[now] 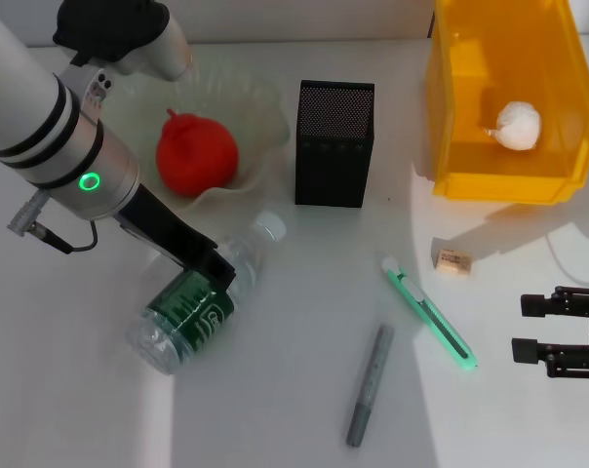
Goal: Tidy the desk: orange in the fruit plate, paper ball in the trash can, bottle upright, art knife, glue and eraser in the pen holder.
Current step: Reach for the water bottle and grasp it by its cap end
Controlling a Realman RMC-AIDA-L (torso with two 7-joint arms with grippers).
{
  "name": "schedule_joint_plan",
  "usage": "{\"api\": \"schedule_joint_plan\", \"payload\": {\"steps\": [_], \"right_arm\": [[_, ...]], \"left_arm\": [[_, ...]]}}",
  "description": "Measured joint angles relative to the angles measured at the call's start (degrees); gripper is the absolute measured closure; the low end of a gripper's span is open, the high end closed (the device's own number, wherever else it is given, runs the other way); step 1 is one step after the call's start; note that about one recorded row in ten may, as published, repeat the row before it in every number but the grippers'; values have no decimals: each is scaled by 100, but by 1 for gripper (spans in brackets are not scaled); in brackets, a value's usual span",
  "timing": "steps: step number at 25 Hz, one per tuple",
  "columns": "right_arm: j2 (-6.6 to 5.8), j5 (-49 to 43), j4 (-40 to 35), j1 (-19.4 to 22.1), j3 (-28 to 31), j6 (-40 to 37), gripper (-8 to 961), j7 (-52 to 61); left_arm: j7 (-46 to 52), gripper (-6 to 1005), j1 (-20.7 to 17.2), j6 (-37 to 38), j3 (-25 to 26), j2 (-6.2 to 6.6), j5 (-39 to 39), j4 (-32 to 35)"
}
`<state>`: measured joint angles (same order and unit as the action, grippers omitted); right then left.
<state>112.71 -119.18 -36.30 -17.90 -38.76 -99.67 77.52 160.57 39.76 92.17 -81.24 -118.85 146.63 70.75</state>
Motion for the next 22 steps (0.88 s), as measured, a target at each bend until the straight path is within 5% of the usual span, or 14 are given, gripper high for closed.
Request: {"api": "schedule_joint_plan", "payload": {"steps": [9, 14, 22], "right_arm": [[-11, 0, 0, -2, 0, 1, 239, 14], [-12, 0, 0, 2, -4, -1, 239, 16], [55, 15, 0, 13, -12, -57, 239, -9]], "left_arm": [[7, 376, 44, 14, 69, 1, -129, 35], [36, 214, 106, -43, 25, -22, -134, 36], [55, 216, 154, -59, 6, -33, -156, 33]]}}
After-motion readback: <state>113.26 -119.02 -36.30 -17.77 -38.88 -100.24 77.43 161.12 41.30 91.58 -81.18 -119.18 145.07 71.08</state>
